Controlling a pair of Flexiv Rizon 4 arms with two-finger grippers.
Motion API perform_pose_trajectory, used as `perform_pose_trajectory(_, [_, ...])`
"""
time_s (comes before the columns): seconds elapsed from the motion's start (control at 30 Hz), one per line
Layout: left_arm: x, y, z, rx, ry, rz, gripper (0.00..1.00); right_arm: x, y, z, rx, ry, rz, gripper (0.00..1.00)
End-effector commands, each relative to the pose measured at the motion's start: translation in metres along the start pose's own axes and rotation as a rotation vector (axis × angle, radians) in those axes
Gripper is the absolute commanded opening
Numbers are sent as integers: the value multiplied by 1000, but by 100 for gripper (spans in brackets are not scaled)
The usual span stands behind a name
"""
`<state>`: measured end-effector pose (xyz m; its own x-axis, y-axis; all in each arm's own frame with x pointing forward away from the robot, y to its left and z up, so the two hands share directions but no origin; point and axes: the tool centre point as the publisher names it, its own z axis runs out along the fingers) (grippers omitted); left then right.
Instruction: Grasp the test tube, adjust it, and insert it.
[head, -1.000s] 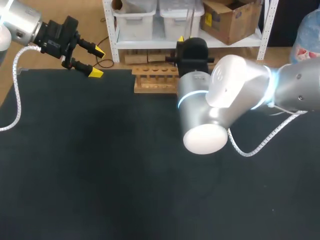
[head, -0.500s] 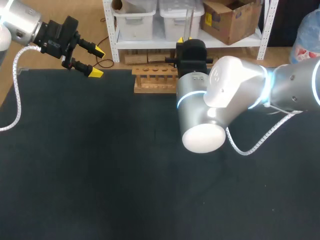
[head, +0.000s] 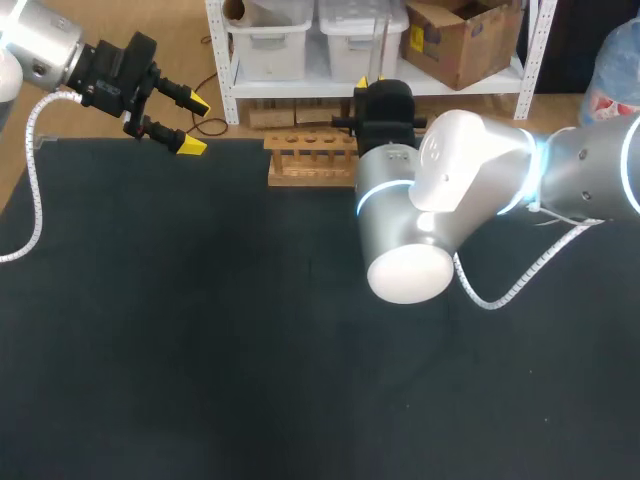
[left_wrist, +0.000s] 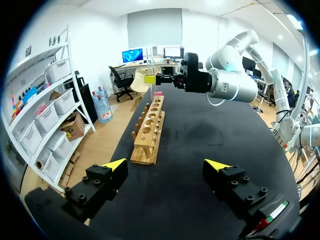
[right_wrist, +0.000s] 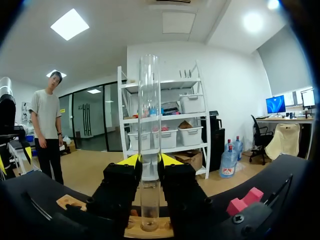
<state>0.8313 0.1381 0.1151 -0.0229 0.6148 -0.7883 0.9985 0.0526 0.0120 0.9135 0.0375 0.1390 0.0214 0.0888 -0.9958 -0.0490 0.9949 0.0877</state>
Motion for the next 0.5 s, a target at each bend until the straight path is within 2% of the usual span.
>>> perform_pose_trajectory(0.03, [0, 0, 0, -2, 0, 1, 100, 3, -3, 2, -131, -2, 2, 0])
perform_pose_trajectory(0.5, [0, 0, 0, -2, 0, 1, 100, 19, 0, 1, -130, 20, 20, 0])
